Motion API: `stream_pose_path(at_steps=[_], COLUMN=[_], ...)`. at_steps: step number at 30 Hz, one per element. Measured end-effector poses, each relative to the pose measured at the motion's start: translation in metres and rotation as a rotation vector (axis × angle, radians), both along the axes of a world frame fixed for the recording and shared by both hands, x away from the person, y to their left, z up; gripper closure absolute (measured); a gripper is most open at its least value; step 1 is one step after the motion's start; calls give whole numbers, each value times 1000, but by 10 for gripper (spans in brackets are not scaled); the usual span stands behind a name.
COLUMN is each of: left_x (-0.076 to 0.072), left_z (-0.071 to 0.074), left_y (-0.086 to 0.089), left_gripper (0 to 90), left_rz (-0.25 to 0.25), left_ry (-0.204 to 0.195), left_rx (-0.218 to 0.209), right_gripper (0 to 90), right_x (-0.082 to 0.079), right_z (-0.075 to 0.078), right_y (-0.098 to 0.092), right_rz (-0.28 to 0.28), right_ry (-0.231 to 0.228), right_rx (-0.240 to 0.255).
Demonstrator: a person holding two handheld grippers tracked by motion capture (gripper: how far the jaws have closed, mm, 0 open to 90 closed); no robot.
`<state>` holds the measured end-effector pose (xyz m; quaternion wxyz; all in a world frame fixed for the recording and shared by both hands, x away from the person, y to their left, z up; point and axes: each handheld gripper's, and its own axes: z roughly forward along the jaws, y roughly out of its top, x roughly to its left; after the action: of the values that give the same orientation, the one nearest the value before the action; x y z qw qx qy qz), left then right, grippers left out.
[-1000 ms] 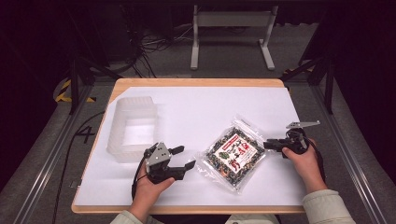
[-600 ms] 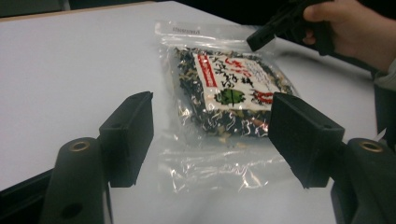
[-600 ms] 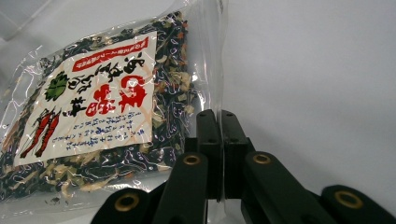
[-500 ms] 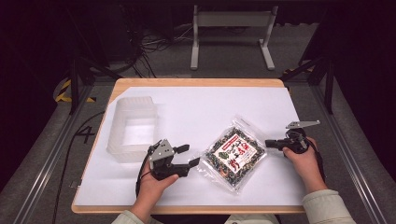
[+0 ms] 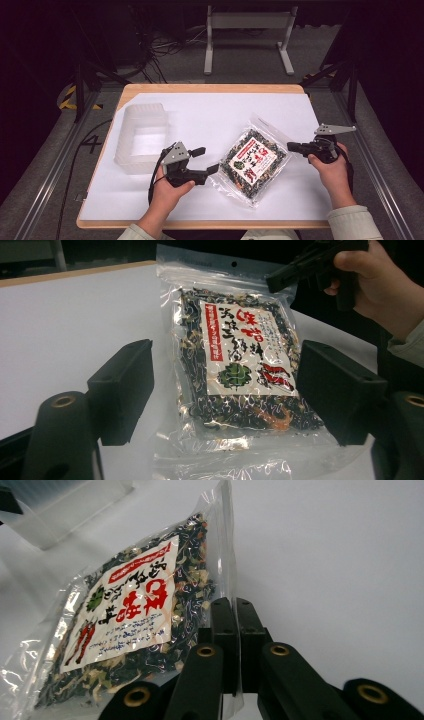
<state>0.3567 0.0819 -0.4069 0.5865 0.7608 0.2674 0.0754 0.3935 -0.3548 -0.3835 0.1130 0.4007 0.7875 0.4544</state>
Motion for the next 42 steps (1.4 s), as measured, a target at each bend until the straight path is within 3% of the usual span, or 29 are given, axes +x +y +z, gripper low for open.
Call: stream_pose_path(at_steps=[2,3,6,8,9,11,12,20,21,22,24,26,31,34,39,42], left_x=[1,1,2,4,7,11,12,18,18,18,19,20,22,24,25,26], left_z=[3,6,13,20,24,29,31,31,31,31,31,31,31,30,29,30], left_y=[-3,-4,-7,-8,-8,-7,-6,-3,-4,-4,-3,-1,3,4,4,5], left_gripper=[123,88,40,4,4,4,7,84,84,84,82,83,100,104,53,28], left_rz=[-13,-21,-45,-15,-4,-10,4,6,-24,-24,-42,-29,-5,-24,21,25], left_ry=[-26,-37,-25,-27,-22,47,45,-24,-49,-49,-87,-81,-69,-57,-85,-96], left_rx=[6,29,15,22,19,6,5,6,-7,-7,-17,-1,-19,-27,2,-3], right_gripper=[900,900,900,900,900,900,900,900,900,900,900,900,900,900,900,900], right_x=[-4,-5,-10,-13,-14,-19,-20,-33,-38,-40,-44,-49,-59,-64,-68,-70], right_z=[8,11,23,30,34,42,45,66,73,75,80,86,99,104,109,112], right_y=[2,3,6,8,9,12,13,20,23,24,25,27,30,33,36,35], right_rz=[6,9,13,19,21,30,34,60,60,61,67,71,80,86,88,88], right_ry=[-21,-36,-66,-91,-100,-128,-138,-213,-244,-256,-282,-309,-374,-414,-452,-471], right_rx=[1,3,1,-2,-3,-5,-6,-18,-34,-39,-46,-48,-63,-72,-83,-82])
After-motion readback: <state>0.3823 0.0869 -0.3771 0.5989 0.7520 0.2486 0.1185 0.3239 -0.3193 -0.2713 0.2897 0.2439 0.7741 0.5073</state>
